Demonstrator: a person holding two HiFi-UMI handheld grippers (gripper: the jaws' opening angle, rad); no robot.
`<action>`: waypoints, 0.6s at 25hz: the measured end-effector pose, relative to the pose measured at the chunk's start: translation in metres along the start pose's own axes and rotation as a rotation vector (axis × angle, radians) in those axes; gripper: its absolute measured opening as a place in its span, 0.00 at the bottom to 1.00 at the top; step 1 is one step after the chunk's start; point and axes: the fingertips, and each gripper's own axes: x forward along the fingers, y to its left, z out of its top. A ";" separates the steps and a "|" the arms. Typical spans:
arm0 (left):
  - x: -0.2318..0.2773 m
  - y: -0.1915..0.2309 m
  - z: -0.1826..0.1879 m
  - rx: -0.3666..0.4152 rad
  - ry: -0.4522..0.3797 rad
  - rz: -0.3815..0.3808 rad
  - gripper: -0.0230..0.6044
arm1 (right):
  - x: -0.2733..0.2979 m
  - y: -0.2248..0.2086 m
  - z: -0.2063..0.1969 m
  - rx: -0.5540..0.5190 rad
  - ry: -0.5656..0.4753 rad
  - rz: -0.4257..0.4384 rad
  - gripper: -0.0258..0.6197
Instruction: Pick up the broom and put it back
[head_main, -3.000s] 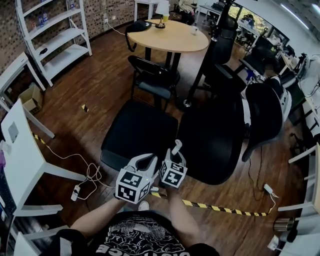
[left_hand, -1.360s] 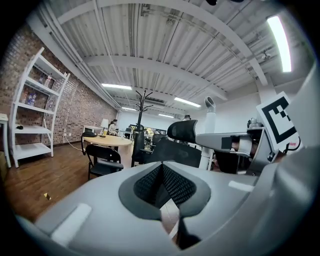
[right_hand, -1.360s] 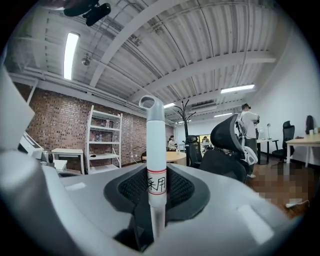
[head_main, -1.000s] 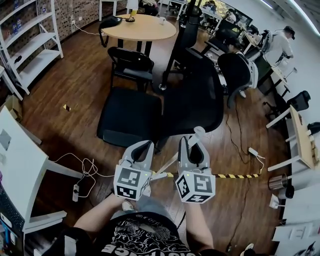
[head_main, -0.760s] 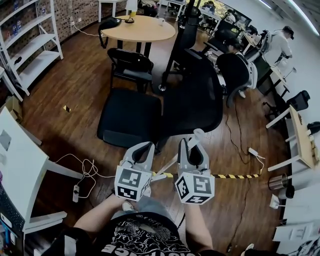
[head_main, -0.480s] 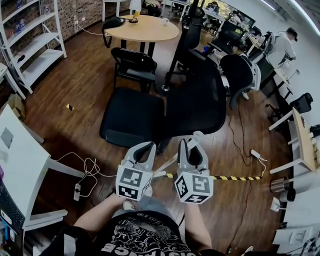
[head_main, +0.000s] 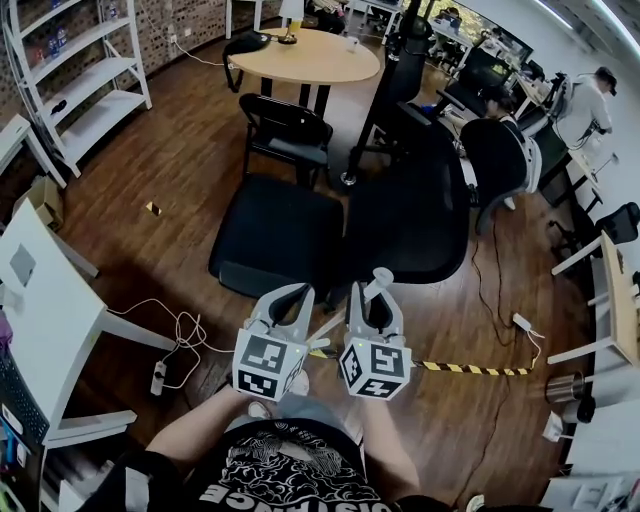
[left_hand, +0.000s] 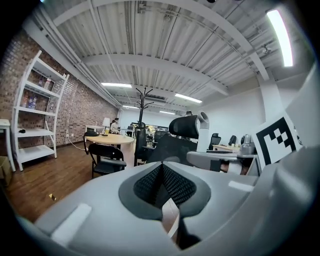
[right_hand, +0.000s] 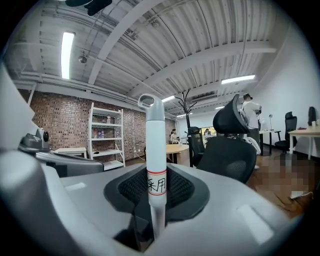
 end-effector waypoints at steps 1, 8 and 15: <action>0.002 0.002 0.001 0.000 0.002 0.007 0.04 | 0.005 0.000 -0.003 0.001 0.006 0.005 0.18; 0.014 0.021 -0.001 0.002 0.012 0.053 0.04 | 0.043 0.001 -0.039 0.008 0.061 0.048 0.18; 0.031 0.031 -0.004 -0.005 0.024 0.072 0.04 | 0.076 -0.007 -0.081 0.026 0.129 0.045 0.18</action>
